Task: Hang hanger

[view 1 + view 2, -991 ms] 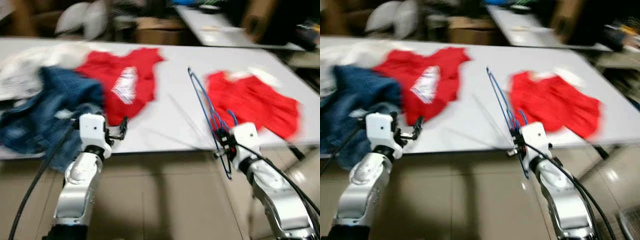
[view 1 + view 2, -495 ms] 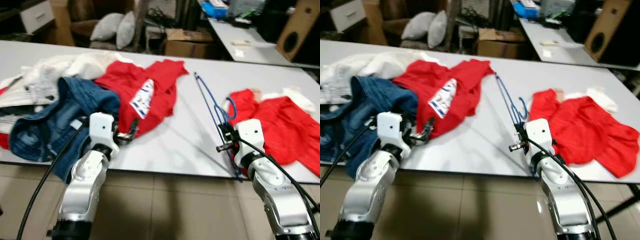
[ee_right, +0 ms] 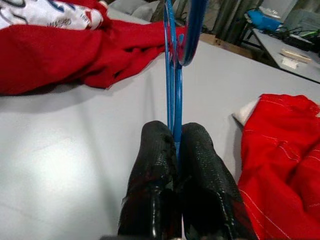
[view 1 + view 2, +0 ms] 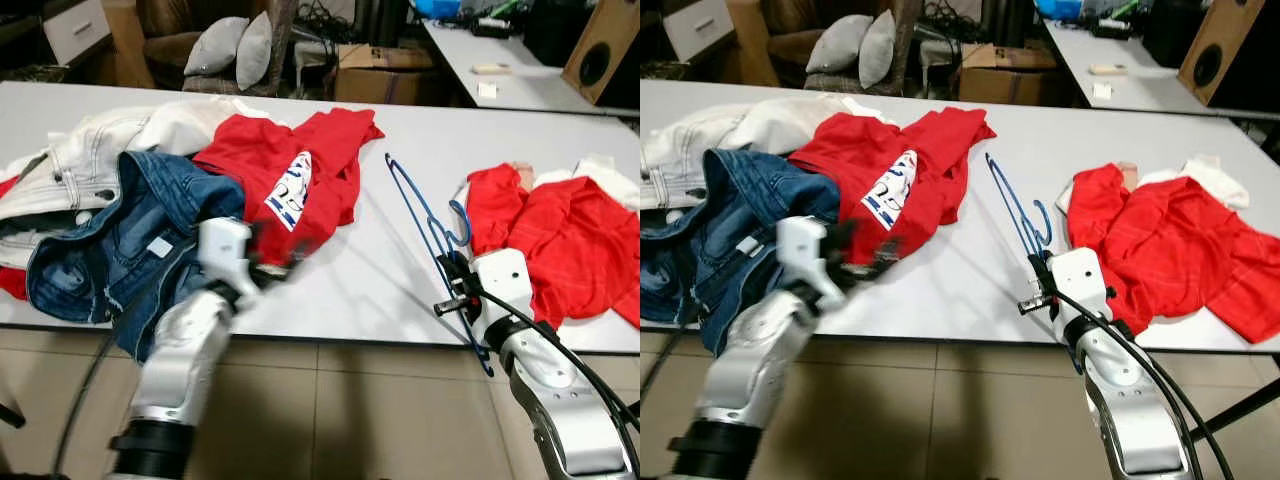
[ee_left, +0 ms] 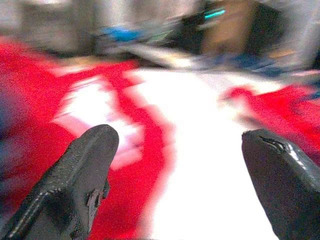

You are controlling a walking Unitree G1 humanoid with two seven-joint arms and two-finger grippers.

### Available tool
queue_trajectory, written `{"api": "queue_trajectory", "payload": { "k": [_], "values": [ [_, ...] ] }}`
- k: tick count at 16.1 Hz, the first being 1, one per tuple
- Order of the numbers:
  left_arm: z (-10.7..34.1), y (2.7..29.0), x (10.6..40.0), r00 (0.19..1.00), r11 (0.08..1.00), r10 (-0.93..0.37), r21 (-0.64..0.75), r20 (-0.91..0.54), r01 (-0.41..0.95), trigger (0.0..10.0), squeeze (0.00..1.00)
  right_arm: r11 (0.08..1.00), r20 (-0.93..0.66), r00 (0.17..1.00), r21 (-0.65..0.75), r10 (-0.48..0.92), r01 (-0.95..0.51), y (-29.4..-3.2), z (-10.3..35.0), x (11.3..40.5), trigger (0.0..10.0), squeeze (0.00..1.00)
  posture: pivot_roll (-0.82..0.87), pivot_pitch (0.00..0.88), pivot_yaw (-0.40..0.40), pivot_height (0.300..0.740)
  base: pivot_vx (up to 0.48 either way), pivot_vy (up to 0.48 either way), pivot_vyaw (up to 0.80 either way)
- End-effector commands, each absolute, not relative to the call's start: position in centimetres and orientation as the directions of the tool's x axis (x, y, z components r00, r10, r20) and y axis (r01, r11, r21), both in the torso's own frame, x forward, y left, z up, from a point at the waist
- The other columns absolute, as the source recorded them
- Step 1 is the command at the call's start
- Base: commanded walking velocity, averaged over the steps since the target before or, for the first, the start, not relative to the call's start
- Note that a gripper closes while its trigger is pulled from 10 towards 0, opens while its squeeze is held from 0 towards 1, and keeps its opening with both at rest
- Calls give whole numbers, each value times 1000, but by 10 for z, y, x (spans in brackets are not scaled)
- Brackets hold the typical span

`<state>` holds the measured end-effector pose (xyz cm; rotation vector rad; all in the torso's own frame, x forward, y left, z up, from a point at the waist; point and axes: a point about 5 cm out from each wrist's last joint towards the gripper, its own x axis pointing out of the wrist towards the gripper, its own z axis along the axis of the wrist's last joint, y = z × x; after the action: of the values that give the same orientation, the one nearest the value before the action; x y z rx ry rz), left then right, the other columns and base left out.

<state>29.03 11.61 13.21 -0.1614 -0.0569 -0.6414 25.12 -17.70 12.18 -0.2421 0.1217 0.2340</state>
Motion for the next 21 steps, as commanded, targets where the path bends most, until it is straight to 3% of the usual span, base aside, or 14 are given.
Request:
{"api": "queue_trajectory", "payload": {
  "k": [1, 3, 5, 7, 9, 12, 13, 14, 15, 21],
  "values": [
    [145, 111, 298, 776, 764, -611, -139, 157, 630, 10000, 0, 950, -131, 974, -231, 186, -212, -181, 126, 248, 10000, 0, -89, 0, 28, 740, 0, 0, 0],
    [149, 123, 326, 881, 882, -453, -74, 138, 465, 10000, 0, 953, -127, 977, -228, 173, -199, -180, 126, 247, 10000, 0, -101, 0, 42, 740, 0, 0, 0],
    [140, 135, 339, 930, 931, -365, 22, 37, 364, 10000, 0, 952, -127, 977, -233, 174, -200, -179, 127, 245, 10000, 0, -109, 0, 50, 740, 0, 0, 0],
    [135, 145, 344, 951, 950, -309, 49, -12, 309, 10000, 0, 951, -129, 977, -236, 172, -199, -178, 127, 243, 10000, 0, -116, 0, 55, 740, 0, 0, 0],
    [120, 159, 350, 980, 955, -180, 221, -88, 196, 10000, 0, 943, -133, 974, -257, 184, -214, -177, 128, 243, 10000, 0, -116, 0, 59, 740, 0, 0, 0],
    [107, 162, 350, 977, 940, -170, 277, -128, 199, 10000, 0, 939, -138, 971, -260, 194, -225, -174, 127, 244, 10000, 0, -105, 0, 50, 740, 0, 0, 0],
    [106, 162, 350, 975, 940, -178, 269, -131, 207, 7608, 0, 939, -140, 971, -260, 195, -226, -174, 126, 244, 10000, 0, -105, 0, 50, 740, 0, 0, 0],
    [102, 159, 351, 973, 941, -187, 260, -137, 217, 3490, 0, 938, -140, 970, -258, 201, -232, -172, 126, 245, 10000, 0, -89, 0, 39, 740, 0, 0, 0],
    [101, 158, 352, 972, 940, -188, 262, -140, 219, 0, 0, 937, -138, 969, -258, 207, -237, -170, 127, 245, 10000, 0, -86, 0, 39, 740, 0, 0, 0],
    [101, 158, 358, 969, 935, -208, 263, -134, 237, 0, 0, 932, -137, 967, -266, 214, -244, -168, 127, 249, 10000, 0, -84, 0, 40, 740, 0, 0, 0]
  ]
}}
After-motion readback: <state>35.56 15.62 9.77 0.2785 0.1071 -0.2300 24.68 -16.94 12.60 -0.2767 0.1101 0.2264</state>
